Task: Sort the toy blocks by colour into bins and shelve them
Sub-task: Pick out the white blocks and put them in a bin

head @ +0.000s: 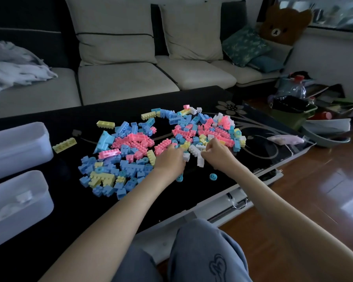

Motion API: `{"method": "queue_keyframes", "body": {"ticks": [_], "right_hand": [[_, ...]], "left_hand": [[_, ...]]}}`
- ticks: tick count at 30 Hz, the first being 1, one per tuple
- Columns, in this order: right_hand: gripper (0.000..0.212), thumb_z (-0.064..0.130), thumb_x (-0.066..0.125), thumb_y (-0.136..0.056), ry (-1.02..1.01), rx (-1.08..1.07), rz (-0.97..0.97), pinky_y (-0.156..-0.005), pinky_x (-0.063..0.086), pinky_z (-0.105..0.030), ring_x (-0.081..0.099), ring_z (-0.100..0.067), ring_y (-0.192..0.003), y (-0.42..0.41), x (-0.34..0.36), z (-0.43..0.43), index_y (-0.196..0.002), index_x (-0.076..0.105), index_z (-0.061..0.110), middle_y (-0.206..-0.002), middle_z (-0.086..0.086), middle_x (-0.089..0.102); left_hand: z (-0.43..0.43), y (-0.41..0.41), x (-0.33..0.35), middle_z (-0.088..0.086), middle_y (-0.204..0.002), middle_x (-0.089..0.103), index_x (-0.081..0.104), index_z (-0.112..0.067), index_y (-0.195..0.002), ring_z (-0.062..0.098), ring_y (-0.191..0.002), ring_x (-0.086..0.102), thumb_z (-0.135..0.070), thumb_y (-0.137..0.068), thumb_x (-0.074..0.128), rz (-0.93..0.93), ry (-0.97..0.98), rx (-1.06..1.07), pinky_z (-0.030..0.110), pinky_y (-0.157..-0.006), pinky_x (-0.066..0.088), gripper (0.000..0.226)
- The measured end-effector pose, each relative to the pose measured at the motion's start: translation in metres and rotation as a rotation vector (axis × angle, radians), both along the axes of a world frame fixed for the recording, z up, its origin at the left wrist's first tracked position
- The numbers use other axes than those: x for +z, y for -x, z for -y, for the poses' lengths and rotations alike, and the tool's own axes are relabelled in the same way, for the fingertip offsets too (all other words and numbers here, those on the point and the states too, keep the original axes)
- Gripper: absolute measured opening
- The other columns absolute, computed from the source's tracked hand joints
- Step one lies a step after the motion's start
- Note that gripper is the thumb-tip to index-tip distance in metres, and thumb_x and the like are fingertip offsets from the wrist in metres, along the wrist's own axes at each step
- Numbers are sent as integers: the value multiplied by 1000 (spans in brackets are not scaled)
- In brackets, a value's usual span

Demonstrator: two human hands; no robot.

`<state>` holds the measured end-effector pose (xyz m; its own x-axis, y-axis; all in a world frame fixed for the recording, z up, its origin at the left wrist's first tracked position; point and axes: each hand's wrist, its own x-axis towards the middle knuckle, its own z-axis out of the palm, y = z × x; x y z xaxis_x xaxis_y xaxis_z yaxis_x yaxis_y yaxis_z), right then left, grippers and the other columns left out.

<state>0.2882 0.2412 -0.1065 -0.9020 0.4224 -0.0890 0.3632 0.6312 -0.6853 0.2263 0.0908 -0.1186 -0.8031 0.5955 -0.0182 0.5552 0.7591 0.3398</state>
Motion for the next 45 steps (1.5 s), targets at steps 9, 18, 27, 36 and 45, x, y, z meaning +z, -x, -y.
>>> {"method": "queue_keyframes", "body": {"ticks": [9, 18, 27, 36, 45], "right_hand": [[37, 29, 50, -94, -313, 141, 254, -49, 27, -26, 38, -15, -55, 12, -4, 15, -65, 36, 12, -66, -2, 40], [13, 25, 49, -94, -378, 362, -138, -55, 39, -22, 51, -10, -71, 8, 74, 117, -93, 49, 12, -83, 2, 50], [17, 25, 54, -93, -146, 985, -206, -69, 35, -29, 51, -22, -84, 38, 53, 339, -89, 46, 11, -99, -13, 60], [34, 38, 45, -96, -315, 1024, -249, -101, 25, -38, 34, -20, -124, 52, 27, 323, -124, 51, 20, -129, 0, 46], [22, 7, 42, -94, -304, 294, -157, -81, 41, -30, 58, -31, -102, 50, 27, 85, -101, 63, 11, -108, -13, 63]], "left_hand": [[28, 3, 17, 9, -98, 60, 56, -5, -106, 25, -86, 58, -20, -97, 42, 47, -103, -1, 34, -67, 43, 22], [133, -15, 59, 1, -79, 55, 55, -13, -99, 22, -75, 57, -32, -101, 37, -130, -144, 191, 30, -62, 38, 26], [320, -60, 64, 11, -103, 61, 45, -12, -95, 30, -82, 54, -25, -97, 39, -232, 235, 741, 32, -62, 32, 15], [349, -54, 58, 11, -132, 46, 44, -11, -132, 28, -117, 49, -43, -98, 41, -81, 252, 692, 36, -91, 43, 47], [161, -15, 34, 11, -123, 49, 51, -7, -124, 30, -109, 53, -27, -100, 44, -155, -165, 126, 34, -86, 38, 32]]}}
